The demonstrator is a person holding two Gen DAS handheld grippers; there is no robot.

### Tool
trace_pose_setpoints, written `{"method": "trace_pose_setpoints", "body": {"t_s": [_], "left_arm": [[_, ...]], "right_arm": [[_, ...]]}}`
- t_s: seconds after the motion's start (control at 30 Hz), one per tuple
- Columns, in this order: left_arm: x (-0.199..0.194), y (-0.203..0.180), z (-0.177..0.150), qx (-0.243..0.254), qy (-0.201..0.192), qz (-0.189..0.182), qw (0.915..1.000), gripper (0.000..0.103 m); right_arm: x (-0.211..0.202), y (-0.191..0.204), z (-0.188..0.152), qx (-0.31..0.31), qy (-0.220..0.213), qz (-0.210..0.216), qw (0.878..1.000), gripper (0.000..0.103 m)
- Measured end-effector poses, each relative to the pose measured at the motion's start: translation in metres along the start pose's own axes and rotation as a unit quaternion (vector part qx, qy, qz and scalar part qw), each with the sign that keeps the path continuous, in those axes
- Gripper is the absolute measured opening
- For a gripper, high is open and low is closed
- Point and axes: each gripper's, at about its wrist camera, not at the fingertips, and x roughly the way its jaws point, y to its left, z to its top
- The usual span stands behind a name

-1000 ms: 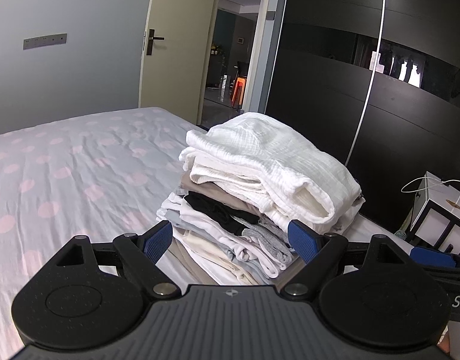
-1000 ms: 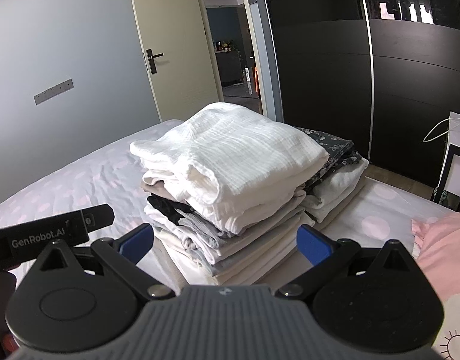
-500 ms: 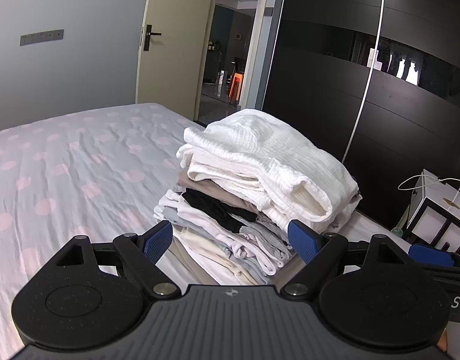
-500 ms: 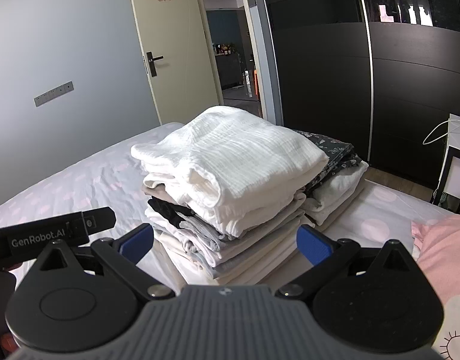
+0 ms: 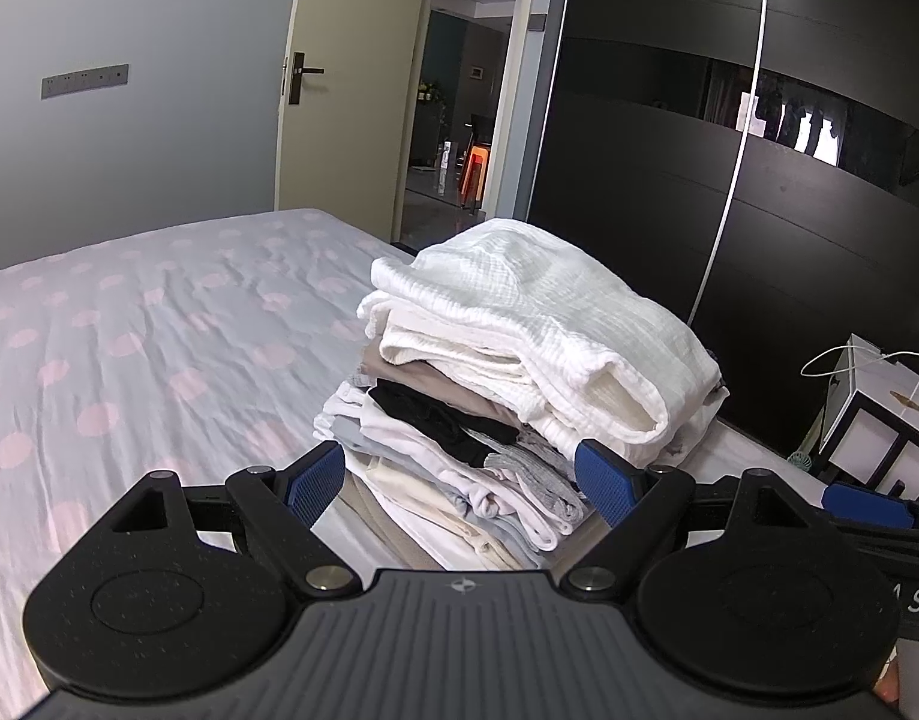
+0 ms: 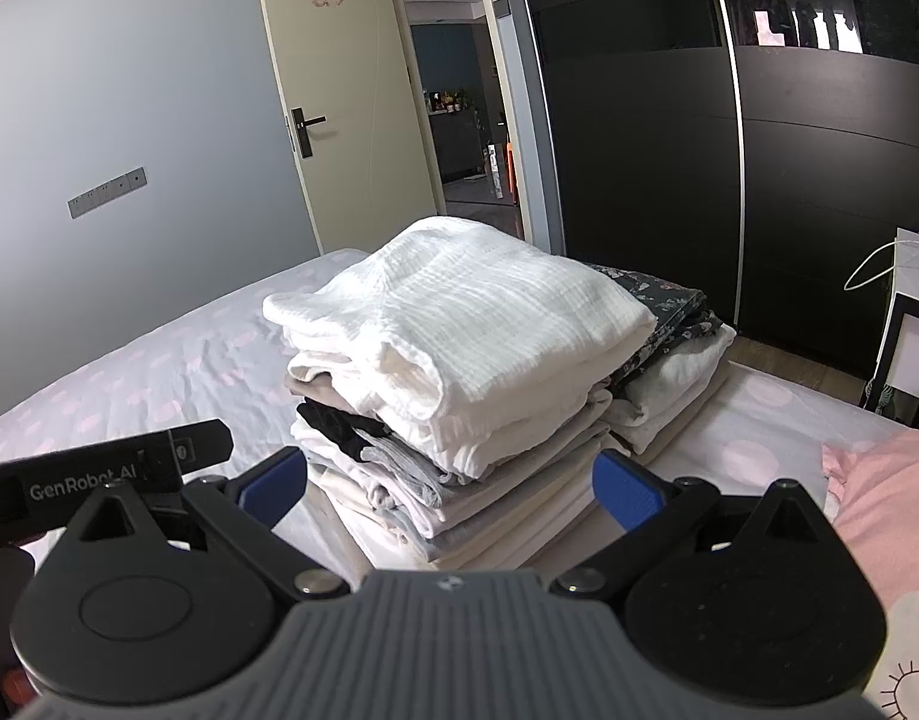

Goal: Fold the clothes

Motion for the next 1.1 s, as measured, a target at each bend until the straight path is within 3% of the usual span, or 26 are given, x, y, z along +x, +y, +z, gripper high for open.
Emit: {"method": "trace_pose_setpoints", "body": {"t_s": [1.1], "left_arm": [[-0.0065, 0.004, -0.0014, -0.005, -0.002, 0.005, 1.0, 0.083]], "right_arm": [[-0.0034, 0.0051, -0.0017, -0.003, -0.005, 0.012, 1.0, 0.102]]}}
